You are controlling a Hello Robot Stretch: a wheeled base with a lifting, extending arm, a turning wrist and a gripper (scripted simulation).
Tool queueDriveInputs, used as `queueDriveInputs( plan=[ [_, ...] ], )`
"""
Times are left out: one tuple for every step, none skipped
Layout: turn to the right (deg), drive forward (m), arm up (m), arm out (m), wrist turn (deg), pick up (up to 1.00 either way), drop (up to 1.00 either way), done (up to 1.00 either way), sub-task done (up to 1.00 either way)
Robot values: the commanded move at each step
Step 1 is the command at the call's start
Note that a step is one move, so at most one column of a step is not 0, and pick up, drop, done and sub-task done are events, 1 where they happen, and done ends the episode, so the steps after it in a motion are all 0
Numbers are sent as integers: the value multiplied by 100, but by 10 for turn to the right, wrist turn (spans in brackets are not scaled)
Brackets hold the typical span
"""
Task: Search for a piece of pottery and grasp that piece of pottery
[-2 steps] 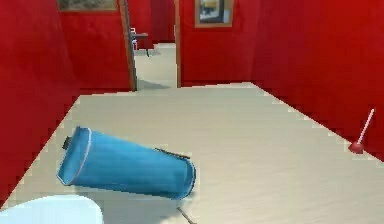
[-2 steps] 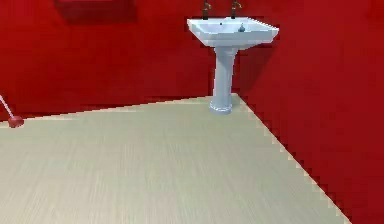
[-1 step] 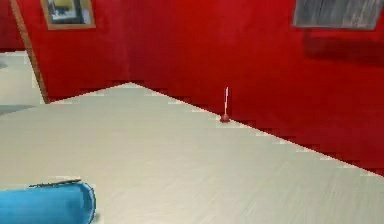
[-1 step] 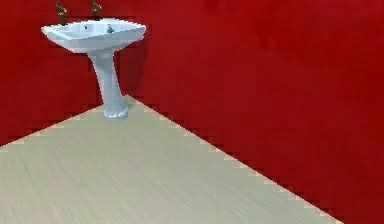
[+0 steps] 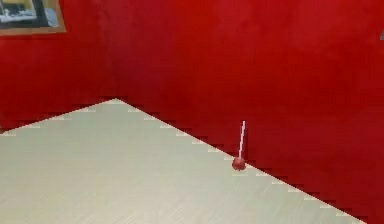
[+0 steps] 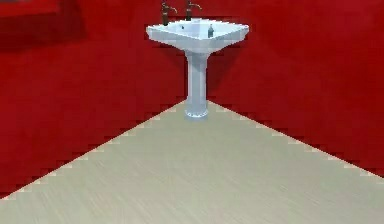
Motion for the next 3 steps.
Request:
queueDriveInputs(
  plan=[
    [60,0,0,0,0,0,0,0,0],
    [0,35,0,0,0,0,0,0,0],
    [-450,0,0,0,0,0,0,0,0]
  ],
)
